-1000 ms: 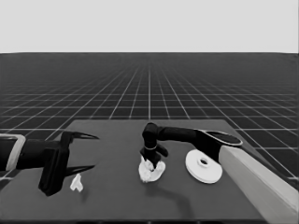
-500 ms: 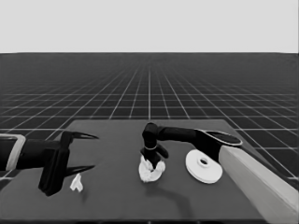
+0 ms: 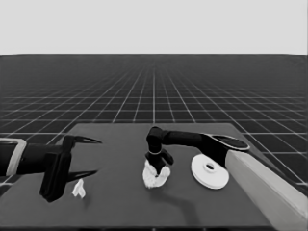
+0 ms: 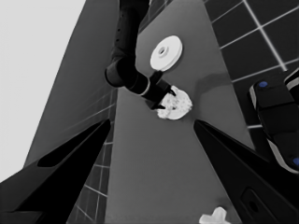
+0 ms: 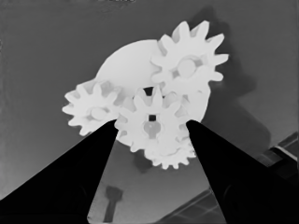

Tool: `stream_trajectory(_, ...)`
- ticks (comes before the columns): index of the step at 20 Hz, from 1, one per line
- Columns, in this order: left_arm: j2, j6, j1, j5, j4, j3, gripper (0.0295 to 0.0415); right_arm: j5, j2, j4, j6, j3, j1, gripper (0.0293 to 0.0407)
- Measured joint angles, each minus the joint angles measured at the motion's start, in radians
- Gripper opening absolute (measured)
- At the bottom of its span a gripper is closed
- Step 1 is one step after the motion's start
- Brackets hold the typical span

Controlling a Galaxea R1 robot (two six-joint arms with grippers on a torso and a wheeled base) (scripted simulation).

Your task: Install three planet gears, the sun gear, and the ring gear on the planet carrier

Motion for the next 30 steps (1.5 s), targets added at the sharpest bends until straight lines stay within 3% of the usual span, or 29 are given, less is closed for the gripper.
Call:
stream_trajectory(8,0.000,0.000,0.000,0.000,0.000,0.000,0.0385,0.000,0.000,0.000,0.084,0.000,0.000,0.0309)
stream_trajectory(10,0.000,0.000,0.000,0.000,0.000,0.000,0.0385,0.000,0.000,0.000,0.094,0.000,0.000,0.0369)
stream_trajectory(11,0.000,0.000,0.000,0.000,0.000,0.000,0.0385,0.000,0.000,0.000,0.096,0.000,0.000,0.0380)
stream_trajectory(18,0.000,0.000,0.000,0.000,0.000,0.000,0.0385,0.000,0.000,0.000,0.099,0.000,0.000,0.0385)
stream_trajectory(19,0.000,0.000,0.000,0.000,0.000,0.000,0.0385,-0.026,-0.009,0.043,-0.294,0.039,0.049,0.0393)
stream_trajectory(21,0.000,0.000,0.000,0.000,0.000,0.000,0.0385,-0.039,-0.014,0.088,-0.689,0.065,0.109,0.0388)
stream_trajectory(24,0.000,0.000,0.000,0.000,0.000,0.000,0.0385,-0.039,-0.016,0.110,-0.860,0.071,0.132,0.0385)
stream_trajectory(28,0.000,0.000,0.000,0.000,0.000,0.000,0.0385,-0.038,-0.017,0.115,-0.899,0.072,0.136,0.0385)
stream_trajectory(29,0.000,0.000,0.000,0.000,0.000,0.000,0.0385,0.110,-0.293,-0.103,-1.315,0.528,0.012,0.0405)
stream_trajectory(30,0.000,0.000,0.000,0.000,0.000,0.000,0.0385,0.196,-0.714,-0.234,-1.579,0.878,-0.106,0.0395)
